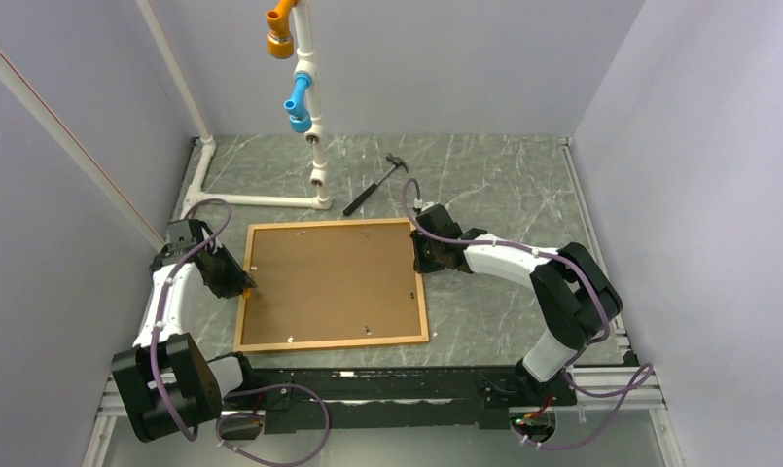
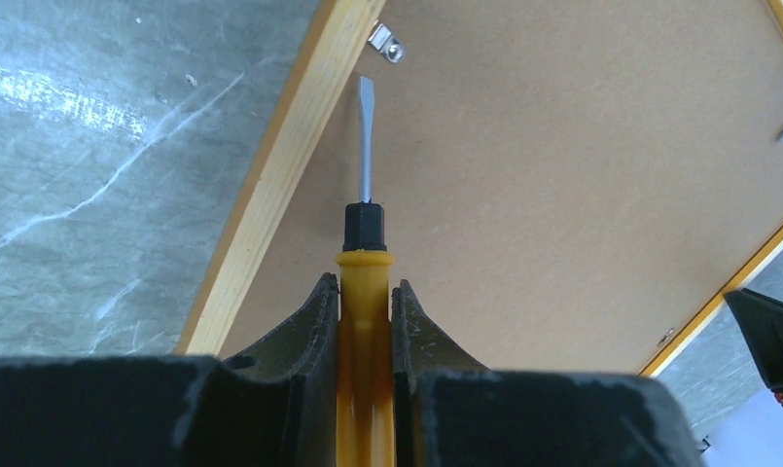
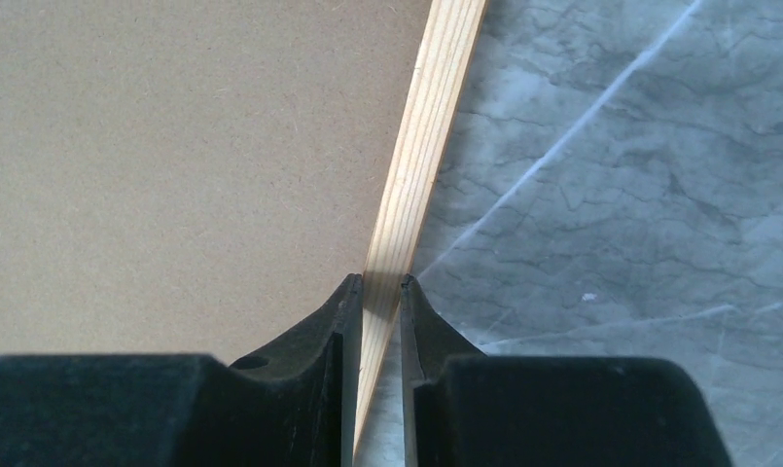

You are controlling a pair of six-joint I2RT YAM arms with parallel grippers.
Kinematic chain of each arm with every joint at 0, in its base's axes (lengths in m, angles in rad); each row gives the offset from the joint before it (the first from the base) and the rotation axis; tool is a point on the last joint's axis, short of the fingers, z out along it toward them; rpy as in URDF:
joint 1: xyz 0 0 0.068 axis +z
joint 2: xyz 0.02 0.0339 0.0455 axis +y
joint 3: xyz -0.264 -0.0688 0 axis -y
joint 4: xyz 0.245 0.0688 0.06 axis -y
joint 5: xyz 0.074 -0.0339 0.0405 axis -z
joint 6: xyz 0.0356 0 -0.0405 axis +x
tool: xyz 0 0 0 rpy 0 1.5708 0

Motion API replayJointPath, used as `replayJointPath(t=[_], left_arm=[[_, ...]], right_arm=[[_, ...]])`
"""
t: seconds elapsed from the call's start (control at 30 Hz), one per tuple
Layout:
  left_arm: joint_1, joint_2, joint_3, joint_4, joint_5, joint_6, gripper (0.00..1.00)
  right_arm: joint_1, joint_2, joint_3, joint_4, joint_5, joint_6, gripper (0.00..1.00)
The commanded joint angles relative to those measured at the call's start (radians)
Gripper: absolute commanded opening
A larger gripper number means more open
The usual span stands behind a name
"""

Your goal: Take the photo out of the frame

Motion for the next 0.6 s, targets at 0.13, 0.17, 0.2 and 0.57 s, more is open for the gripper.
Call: replayJointPath(t=[0.13, 0.17, 0.2, 0.57], left_arm=[[0.003, 0.012, -0.005, 0.049, 0.035, -0.035, 0.0], [0.003, 0.018, 0.0, 0.045, 0.034, -0.038, 0.0], [0.003, 0.025, 0.005, 0.042, 0.032, -0.04, 0.0], [0.003, 0.071, 0.0, 0.067, 0.038, -0.062, 0.0]], right_arm=[[-0.01, -0.038, -0.017, 0.006, 0.049, -0.018, 0.0], [-0.01, -0.037, -0.017, 0.007, 0.046, -0.021, 0.0], [-0.009, -0.035, -0.017, 0.009, 0.042, -0.022, 0.0], [-0.009, -0.033, -0.015, 0.022, 0.017, -0.029, 0.0]])
